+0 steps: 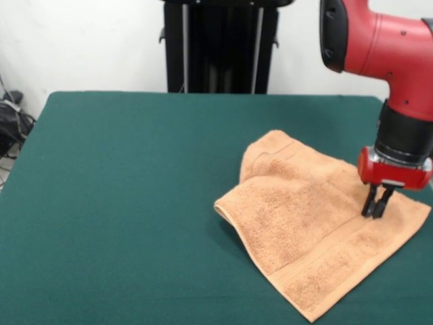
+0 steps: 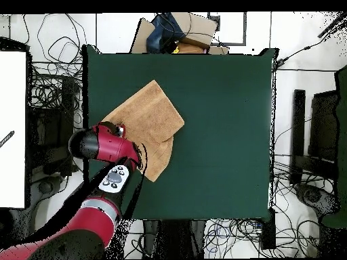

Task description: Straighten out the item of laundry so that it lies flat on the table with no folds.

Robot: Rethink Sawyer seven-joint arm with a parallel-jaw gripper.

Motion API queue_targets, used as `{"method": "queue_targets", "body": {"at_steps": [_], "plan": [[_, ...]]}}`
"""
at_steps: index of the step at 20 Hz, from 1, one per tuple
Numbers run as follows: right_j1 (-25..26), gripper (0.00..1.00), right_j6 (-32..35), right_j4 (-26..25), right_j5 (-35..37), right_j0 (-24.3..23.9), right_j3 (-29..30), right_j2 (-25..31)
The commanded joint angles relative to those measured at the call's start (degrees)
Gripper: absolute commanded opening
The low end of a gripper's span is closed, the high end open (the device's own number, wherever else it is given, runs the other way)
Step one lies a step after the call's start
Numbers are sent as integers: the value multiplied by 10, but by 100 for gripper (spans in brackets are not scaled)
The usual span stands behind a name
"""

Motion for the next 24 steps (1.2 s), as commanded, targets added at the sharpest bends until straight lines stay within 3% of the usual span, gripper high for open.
{"method": "queue_targets", "body": {"at_steps": [1,24], "plan": [[47,0,131,11,14,-13,9,118],[87,0,164,63,90,53,-65,62]]}}
